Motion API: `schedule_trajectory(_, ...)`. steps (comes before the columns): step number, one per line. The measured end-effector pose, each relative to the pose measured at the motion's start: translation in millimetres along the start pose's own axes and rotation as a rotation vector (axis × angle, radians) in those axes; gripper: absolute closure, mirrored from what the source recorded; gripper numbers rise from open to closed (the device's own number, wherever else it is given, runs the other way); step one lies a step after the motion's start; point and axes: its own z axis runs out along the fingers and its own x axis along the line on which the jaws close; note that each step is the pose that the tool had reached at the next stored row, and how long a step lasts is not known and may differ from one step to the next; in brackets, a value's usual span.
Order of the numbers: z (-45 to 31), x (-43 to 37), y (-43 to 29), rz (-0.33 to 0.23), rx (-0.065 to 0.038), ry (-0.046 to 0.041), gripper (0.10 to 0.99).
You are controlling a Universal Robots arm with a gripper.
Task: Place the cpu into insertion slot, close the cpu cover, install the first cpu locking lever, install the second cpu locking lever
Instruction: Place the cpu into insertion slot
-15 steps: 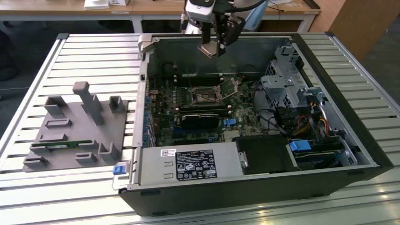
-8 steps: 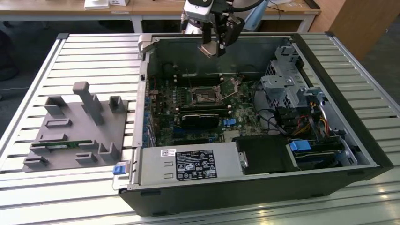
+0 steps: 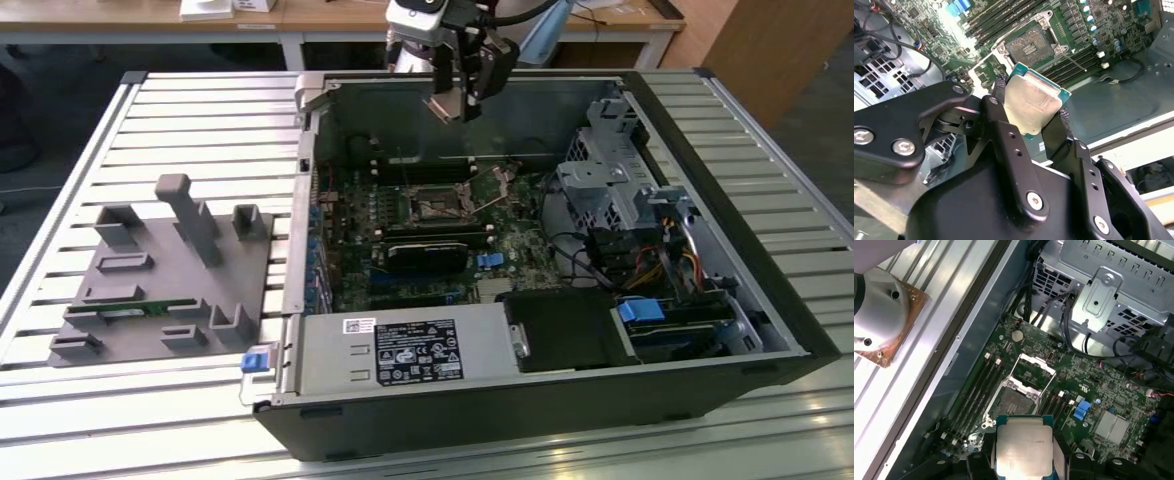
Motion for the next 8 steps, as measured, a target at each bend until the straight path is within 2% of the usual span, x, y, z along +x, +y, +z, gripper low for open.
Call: schedule_trajectory(8,0.5,0.0,-0.1,0.069,-0.001,-0.0061,0.545)
